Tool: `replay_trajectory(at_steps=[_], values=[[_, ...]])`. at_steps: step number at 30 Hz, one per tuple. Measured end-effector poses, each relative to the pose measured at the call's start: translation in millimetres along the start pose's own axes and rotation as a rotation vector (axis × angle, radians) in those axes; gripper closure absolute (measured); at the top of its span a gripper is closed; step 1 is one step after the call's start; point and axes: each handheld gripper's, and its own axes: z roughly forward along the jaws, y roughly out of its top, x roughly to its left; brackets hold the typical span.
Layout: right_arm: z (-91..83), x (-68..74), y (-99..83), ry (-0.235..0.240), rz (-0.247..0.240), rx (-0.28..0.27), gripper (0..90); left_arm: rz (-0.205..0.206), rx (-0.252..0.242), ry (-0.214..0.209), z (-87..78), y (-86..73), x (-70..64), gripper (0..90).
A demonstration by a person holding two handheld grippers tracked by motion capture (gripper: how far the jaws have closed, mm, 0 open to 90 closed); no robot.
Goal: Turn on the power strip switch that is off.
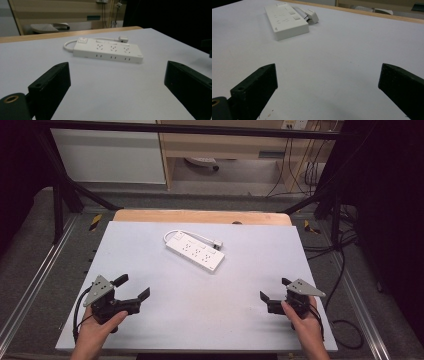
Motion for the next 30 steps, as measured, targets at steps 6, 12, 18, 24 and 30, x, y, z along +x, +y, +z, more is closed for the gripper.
replay_trajectory(at_steps=[6,12,18,24,30], values=[[1.3,5.7,1.5,0.012,-0.016,0.003,2.8,-0.006,-0.007,-0.022,9.5,11.9,-2.5,7.1],[2.3,11.4,2.1,0.025,-0.046,0.012,2.9,0.009,0.027,-0.016,20.0,25.9,-7.7,7.0],[2.5,14.2,3.3,0.027,-0.059,0.023,4.3,0.018,0.046,-0.008,34.1,34.2,-6.0,8.9],[0.7,16.0,3.6,0.026,-0.061,0.021,4.5,0.012,0.044,-0.011,49.2,48.5,-3.7,7.2],[0.0,18.0,4.3,0.039,-0.056,0.024,4.4,0.048,0.055,-0.032,70.3,66.4,-6.5,7.4]])
